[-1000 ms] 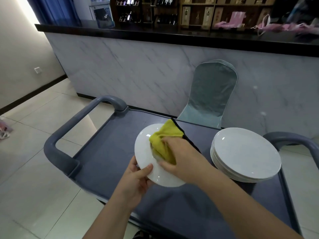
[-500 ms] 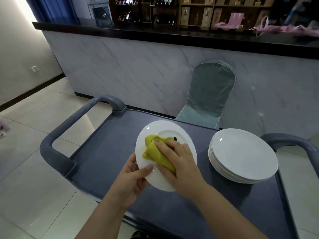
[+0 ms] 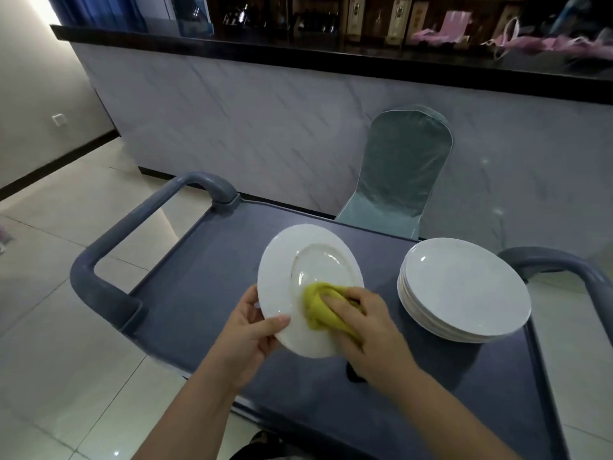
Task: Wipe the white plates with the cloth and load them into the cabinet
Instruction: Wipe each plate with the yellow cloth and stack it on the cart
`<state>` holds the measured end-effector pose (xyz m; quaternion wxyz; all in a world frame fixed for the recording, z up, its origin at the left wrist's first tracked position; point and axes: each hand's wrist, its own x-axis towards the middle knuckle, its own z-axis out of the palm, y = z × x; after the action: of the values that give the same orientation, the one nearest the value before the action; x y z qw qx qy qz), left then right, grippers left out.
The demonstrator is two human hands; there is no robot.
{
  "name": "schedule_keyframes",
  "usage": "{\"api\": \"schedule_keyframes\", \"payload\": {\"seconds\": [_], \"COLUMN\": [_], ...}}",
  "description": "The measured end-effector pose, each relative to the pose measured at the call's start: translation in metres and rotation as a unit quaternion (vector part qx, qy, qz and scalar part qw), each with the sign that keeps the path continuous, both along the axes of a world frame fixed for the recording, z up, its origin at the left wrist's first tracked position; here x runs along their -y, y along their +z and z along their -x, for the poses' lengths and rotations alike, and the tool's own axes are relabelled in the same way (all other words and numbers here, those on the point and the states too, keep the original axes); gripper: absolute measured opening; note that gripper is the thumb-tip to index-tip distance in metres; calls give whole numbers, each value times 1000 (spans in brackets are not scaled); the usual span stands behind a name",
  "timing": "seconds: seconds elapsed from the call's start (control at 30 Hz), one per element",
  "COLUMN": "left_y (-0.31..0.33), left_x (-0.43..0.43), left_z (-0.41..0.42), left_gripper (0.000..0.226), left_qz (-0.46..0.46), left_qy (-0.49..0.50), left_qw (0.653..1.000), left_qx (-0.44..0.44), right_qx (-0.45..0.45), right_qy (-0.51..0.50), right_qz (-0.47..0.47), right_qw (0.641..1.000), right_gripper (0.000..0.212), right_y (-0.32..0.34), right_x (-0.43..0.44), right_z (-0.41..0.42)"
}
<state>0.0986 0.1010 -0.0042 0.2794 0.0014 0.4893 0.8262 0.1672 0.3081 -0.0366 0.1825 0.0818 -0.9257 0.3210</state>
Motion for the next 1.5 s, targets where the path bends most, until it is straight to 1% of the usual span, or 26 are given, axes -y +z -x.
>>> {"api": "schedule_keyframes", "payload": {"seconds": [0.07, 0.13, 0.17, 0.23, 0.3, 0.37, 0.43, 0.53, 0.57, 0.6, 0.67, 0.73, 0.77, 0.8, 0.9, 0.97, 1.0, 1.03, 1.1, 1.13, 1.17, 1.23, 1.3, 1.37, 1.43, 1.5], "left_y": [-2, -2, -1, 2, 5, 6, 6, 8, 9, 11, 13, 13, 12, 10, 7, 8, 8, 8, 9, 9, 9, 13, 17, 15, 9, 2], "left_x": [2, -3, -7, -12, -10, -3, 1, -3, -6, -7, -6, -3, -2, -1, -3, -6, -7, -8, -9, -8, -8, -7, -10, -12, -15, -20], "left_z": [-4, -9, -10, -10, -5, -3, -6, -15, -16, -14, -9, -4, -3, -4, -8, -8, -7, -6, -4, -3, -3, -3, -1, 3, 8, 12], "left_gripper": [67, 62, 60, 61, 62, 61, 65, 62, 62, 62, 64, 66, 66, 64, 57, 56, 56, 56, 55, 54, 53, 54, 55, 55, 50, 48], "left_qz": [23, 43, 44, 36, 25, 23, 39, 80, 89, 96, 103, 109, 108, 102, 98, 97, 99, 106, 124, 123, 113, 82, 43, -16, -65, -98], "left_qy": [-31, -65, -69, -47, -11, 1, -20, -70, -75, -74, -57, -26, -19, -24, -66, -65, -59, -44, 2, 12, 3, -26, -18, 7, 39, 79], "left_qw": [999, 996, 995, 997, 998, 998, 997, 990, 988, 986, 986, 987, 988, 989, 987, 987, 988, 988, 988, 988, 989, 992, 997, 1000, 995, 986], "left_qx": [-18, -43, -52, -57, -51, -50, -60, -93, -102, -111, -120, -114, -108, -103, -105, -106, -106, -104, -94, -92, -94, -97, -69, 1, 63, 113], "right_qx": [9, 31, 35, 21, 4, 5, 3, 37, 56, 56, 17, -20, -30, -24, 64, 95, 70, 25, -28, -24, -15, 47, 147, 217, 232, 197], "right_qy": [-59, -159, -178, -115, -13, 35, -23, -179, -184, -157, -48, 84, 123, 126, -42, -90, -62, 2, 148, 189, 182, 80, 7, -40, -95, -142], "right_qz": [9, 44, 59, 76, 42, 17, 19, 55, 65, 61, 27, -50, -82, -81, 10, -5, -38, -64, -105, -119, -106, -28, 44, 121, 156, 153], "right_qw": [998, 986, 982, 990, 999, 999, 1000, 982, 979, 984, 998, 995, 989, 988, 997, 991, 995, 998, 983, 974, 977, 995, 988, 968, 955, 958], "right_gripper": [54, 49, 49, 51, 51, 50, 50, 46, 44, 44, 47, 46, 45, 44, 45, 46, 46, 45, 42, 41, 42, 44, 39, 29, 27, 26], "right_y": [-2, 6, 15, 32, 28, 12, 7, 26, 39, 50, 62, 58, 56, 58, 72, 76, 75, 75, 69, 70, 74, 83, 85, 76, 64, 47], "right_x": [-29, -40, -33, 0, 24, 16, -12, -43, -39, -28, 4, 30, 30, 23, -8, -9, 1, 15, 33, 33, 28, 9, -20, -54, -77, -75], "right_z": [-5, 17, 31, 43, 29, 6, 4, 45, 58, 67, 66, 46, 43, 49, 87, 92, 86, 75, 53, 55, 68, 106, 138, 142, 109, 64]}}
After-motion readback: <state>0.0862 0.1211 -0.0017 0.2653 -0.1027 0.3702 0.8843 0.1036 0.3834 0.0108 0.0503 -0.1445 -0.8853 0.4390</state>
